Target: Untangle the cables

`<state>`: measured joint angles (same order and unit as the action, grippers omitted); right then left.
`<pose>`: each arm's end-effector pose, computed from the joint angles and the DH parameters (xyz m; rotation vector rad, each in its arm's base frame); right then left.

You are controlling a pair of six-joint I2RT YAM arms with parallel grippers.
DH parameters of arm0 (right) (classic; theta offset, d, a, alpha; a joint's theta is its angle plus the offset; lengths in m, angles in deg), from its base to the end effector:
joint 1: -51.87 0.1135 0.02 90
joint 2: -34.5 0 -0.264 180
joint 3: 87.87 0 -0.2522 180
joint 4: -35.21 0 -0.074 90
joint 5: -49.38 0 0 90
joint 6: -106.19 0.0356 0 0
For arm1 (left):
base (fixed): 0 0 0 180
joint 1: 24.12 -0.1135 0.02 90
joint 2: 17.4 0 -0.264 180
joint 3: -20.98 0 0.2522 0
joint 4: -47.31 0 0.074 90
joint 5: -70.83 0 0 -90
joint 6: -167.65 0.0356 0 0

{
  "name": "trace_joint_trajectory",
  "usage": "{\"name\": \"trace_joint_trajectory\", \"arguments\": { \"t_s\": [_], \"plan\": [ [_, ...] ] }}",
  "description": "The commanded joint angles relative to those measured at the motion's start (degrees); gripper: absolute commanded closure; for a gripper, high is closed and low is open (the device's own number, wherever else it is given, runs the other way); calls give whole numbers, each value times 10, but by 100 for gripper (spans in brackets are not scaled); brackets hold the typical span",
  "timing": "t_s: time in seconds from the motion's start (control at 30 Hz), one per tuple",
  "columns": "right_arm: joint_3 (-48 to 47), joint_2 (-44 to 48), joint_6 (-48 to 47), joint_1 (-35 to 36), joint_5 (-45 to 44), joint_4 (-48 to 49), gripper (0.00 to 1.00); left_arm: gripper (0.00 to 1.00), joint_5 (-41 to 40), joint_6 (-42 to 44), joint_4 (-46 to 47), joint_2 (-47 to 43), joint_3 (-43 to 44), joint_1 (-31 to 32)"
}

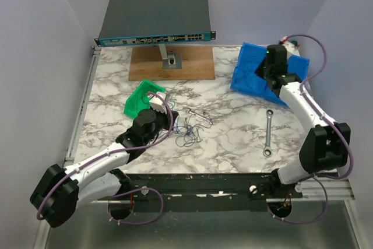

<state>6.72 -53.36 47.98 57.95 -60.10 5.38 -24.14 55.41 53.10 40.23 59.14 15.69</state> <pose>0.3523 0.0256 0.3091 0.6575 1.9929 0.0344 0.1731 -0.1403 0.2265 0.2216 1.8500 -0.6849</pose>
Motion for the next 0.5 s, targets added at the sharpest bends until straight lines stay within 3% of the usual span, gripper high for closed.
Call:
{"name": "trace_joint_trajectory", "arguments": {
  "t_s": [0.0, 0.1, 0.23, 0.47],
  "plan": [
    [2, 17, -81, 143, 157, 75, 99, 100, -71, -11, -60, -28, 11, 0],
    [-2, -2, -82, 224, 190, 117, 99, 100, -105, -53, -156, -70, 29, -14],
    [-18, -55, -97, 321, 201, 197, 99, 100, -93, -112, -247, -166, 14, -26],
    [-184, -228, -140, 424, 164, 196, 99, 100, -61, -153, -341, -283, 2, -31]
  ]
}}
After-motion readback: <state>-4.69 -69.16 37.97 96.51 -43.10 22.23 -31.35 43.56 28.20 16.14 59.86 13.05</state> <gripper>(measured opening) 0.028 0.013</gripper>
